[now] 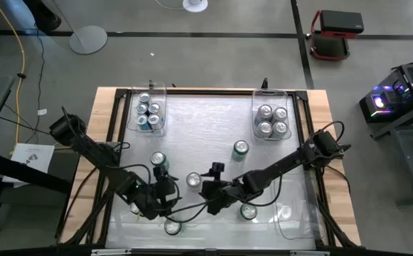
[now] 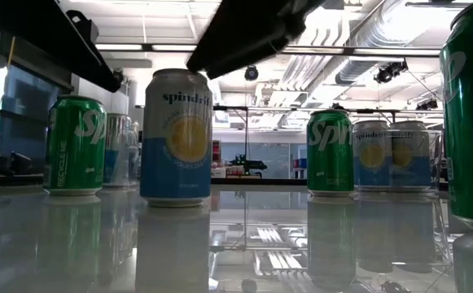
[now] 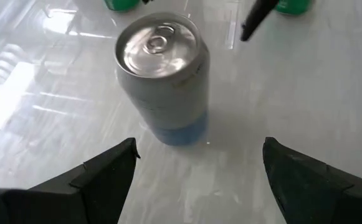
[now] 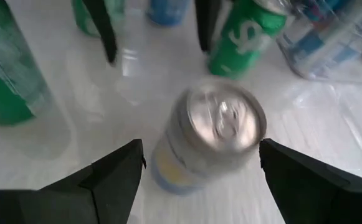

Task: Sort soda cans
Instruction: Put the blue-white soda can into the top right transparent bin

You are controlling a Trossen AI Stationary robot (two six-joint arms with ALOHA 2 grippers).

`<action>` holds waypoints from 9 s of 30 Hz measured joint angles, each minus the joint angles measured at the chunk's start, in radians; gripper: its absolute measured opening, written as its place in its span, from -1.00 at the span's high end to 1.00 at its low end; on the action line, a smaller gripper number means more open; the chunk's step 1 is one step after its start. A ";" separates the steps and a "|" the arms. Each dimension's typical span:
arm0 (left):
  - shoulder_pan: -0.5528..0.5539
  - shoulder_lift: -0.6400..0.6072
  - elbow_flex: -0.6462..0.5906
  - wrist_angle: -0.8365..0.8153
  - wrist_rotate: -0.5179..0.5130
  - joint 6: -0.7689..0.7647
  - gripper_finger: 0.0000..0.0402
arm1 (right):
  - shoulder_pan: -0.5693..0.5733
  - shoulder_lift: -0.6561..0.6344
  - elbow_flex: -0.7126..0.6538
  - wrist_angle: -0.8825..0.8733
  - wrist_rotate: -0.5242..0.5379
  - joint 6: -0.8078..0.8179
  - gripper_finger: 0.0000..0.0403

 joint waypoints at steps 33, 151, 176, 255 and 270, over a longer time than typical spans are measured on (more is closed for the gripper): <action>-0.023 0.000 0.000 -0.003 -0.029 -0.034 -0.62 | -0.201 0.037 0.001 0.164 -0.529 -0.234 -0.57; -0.021 0.003 0.000 0.024 -0.129 -0.034 -0.62 | -1.325 -0.578 -0.505 -0.447 -0.295 -0.015 -0.37; -0.088 -0.115 0.234 -0.180 -0.060 0.194 -0.62 | -1.066 -0.876 -0.409 -0.478 -0.209 0.009 -0.62; 0.039 -0.385 0.000 -0.783 0.497 0.079 -0.62 | -0.081 -0.776 -0.407 -0.374 0.147 0.282 -0.62; -0.020 -0.373 0.015 -0.823 0.530 0.178 -0.62 | -0.081 -0.776 -0.407 -0.378 0.144 0.299 -0.62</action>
